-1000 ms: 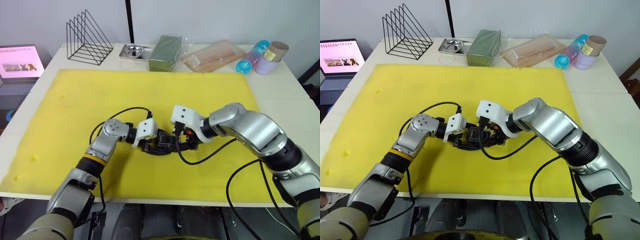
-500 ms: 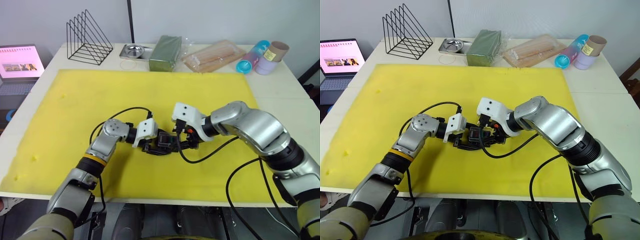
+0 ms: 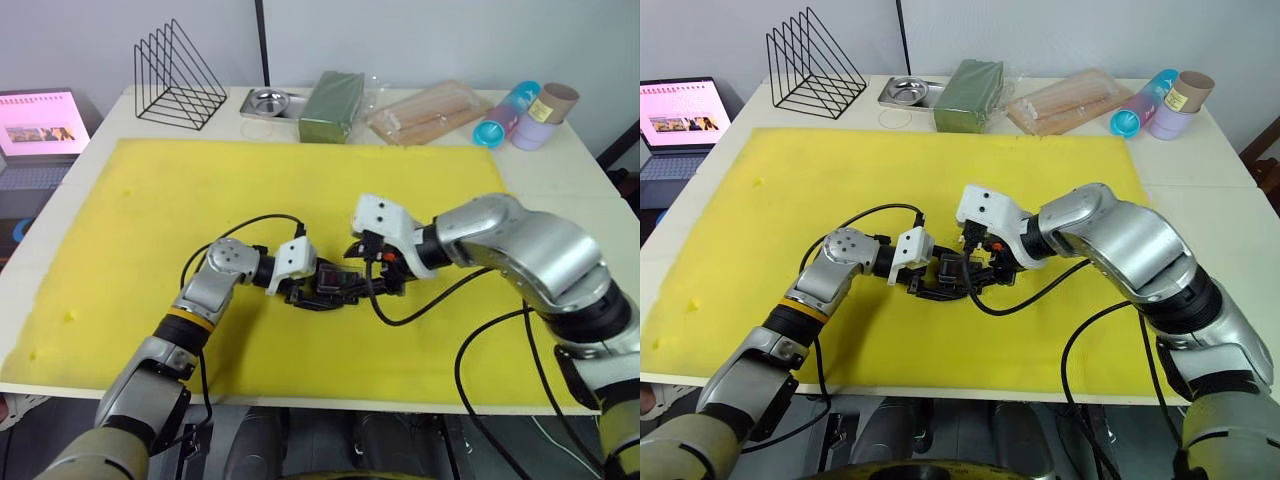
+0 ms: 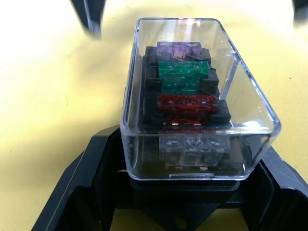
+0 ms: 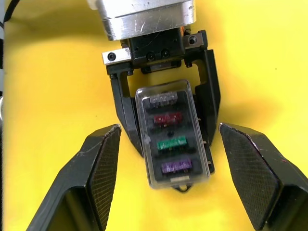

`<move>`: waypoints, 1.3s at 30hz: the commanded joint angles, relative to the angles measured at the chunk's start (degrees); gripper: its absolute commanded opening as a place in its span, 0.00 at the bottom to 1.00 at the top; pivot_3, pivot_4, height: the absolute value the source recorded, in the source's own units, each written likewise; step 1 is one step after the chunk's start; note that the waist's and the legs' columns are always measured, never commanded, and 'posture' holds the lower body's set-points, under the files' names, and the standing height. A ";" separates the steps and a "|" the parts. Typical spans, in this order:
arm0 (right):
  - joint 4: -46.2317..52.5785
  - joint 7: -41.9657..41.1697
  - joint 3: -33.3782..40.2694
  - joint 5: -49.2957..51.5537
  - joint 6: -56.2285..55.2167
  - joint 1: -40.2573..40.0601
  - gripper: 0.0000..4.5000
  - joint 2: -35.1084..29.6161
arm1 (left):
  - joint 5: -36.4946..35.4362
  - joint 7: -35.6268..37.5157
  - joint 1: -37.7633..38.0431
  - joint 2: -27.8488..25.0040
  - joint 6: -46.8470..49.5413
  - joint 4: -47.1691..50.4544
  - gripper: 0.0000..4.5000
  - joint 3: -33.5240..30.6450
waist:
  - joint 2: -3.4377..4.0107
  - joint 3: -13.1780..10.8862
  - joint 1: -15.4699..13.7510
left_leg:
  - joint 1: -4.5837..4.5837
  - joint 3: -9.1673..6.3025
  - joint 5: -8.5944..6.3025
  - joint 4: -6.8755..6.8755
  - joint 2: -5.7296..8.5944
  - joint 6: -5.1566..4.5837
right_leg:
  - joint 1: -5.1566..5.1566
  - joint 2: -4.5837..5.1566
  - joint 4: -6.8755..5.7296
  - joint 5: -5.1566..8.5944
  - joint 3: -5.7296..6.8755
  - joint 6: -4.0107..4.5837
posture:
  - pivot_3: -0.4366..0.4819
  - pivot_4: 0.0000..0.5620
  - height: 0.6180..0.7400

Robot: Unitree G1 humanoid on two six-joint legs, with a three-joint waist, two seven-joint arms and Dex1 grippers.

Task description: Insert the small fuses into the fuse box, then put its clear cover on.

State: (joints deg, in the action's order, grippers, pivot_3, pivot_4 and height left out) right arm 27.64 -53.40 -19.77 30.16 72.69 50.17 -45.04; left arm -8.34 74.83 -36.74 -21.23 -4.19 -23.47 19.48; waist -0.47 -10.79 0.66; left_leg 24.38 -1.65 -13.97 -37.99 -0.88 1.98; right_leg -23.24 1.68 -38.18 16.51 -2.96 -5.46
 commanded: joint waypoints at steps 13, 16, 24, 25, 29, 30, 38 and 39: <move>4.12 4.90 16.98 5.38 -14.58 -15.82 0.18 6.06 | 0.40 -0.01 -0.03 0.51 -0.09 0.63 0.63 -0.30 | -0.01 0.00 0.02 | -0.01 0.00 0.00 -0.01 0.01 0.00 | 0.03 -0.02 -0.01 0.00 0.00 -0.01 | 0.48 0.27 1.00; 3.77 6.09 17.36 5.36 -16.49 -17.44 0.01 7.54 | 0.42 -0.01 -0.04 0.50 -0.08 0.66 0.63 -0.31 | -0.01 0.00 -0.01 | -0.01 -0.01 0.00 -0.01 0.01 0.00 | 0.04 -0.02 -0.01 0.00 0.01 -0.01 | 0.48 0.27 1.00; 2.69 7.58 18.51 6.61 -18.36 -17.40 0.01 8.59 | 0.37 0.17 0.03 0.43 0.09 0.86 0.63 -0.27 | -0.01 0.00 0.01 | -0.01 0.00 0.00 -0.01 0.01 0.00 | 0.04 -0.02 0.00 0.00 0.01 -0.01 | 0.48 0.27 1.00; 2.49 7.57 18.44 6.84 -18.29 -17.45 0.01 8.59 | 0.36 0.19 0.03 0.43 0.12 0.88 0.63 -0.27 | -0.01 0.00 0.01 | -0.01 0.00 0.00 -0.01 0.01 0.00 | 0.04 -0.02 0.00 0.00 0.01 -0.01 | 0.48 0.27 1.00; -0.42 6.66 12.52 4.72 -18.05 -21.26 0.01 7.55 | 0.26 0.17 0.15 0.28 0.37 1.22 0.63 -0.36 | -0.02 0.01 -0.01 | -0.02 0.00 0.00 -0.01 0.01 0.00 | 0.08 -0.02 0.01 0.00 0.02 -0.01 | 0.48 0.27 1.00; -2.73 6.67 6.50 0.52 -18.61 -22.49 0.01 6.20 | 0.25 0.16 0.22 0.23 0.41 1.31 0.63 -0.37 | -0.02 0.01 0.01 | -0.02 0.00 0.00 -0.01 0.02 0.00 | 0.08 -0.02 0.01 0.00 0.02 0.00 | 0.48 0.27 1.00; -8.58 8.78 -3.15 -8.61 -19.29 -22.35 0.01 4.95 | 0.43 0.17 0.78 0.06 1.09 2.17 0.63 -0.62 | -0.01 0.33 0.43 | -0.92 0.07 -0.01 0.15 -0.04 -0.02 | 0.86 -0.14 0.10 0.06 0.01 0.07 | 0.48 0.27 1.00; -8.42 8.68 -3.07 -8.64 -19.33 -22.32 0.01 4.89 | 0.46 0.17 0.80 0.05 1.11 2.20 0.63 -0.64 | -0.01 0.33 0.43 | -0.94 0.05 -0.02 0.16 -0.05 -0.02 | 0.87 -0.14 0.10 0.07 0.00 0.07 | 0.48 0.27 1.00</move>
State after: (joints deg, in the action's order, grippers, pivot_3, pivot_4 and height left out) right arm 23.26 -46.27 -19.38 25.21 49.67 29.90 -38.92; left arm -6.76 74.20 -35.91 -21.67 -2.70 -23.66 19.37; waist -0.48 -10.46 1.09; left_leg 23.44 -1.63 -13.99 -37.83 -0.93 1.96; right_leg -22.37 1.54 -38.08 16.58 -2.97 -5.39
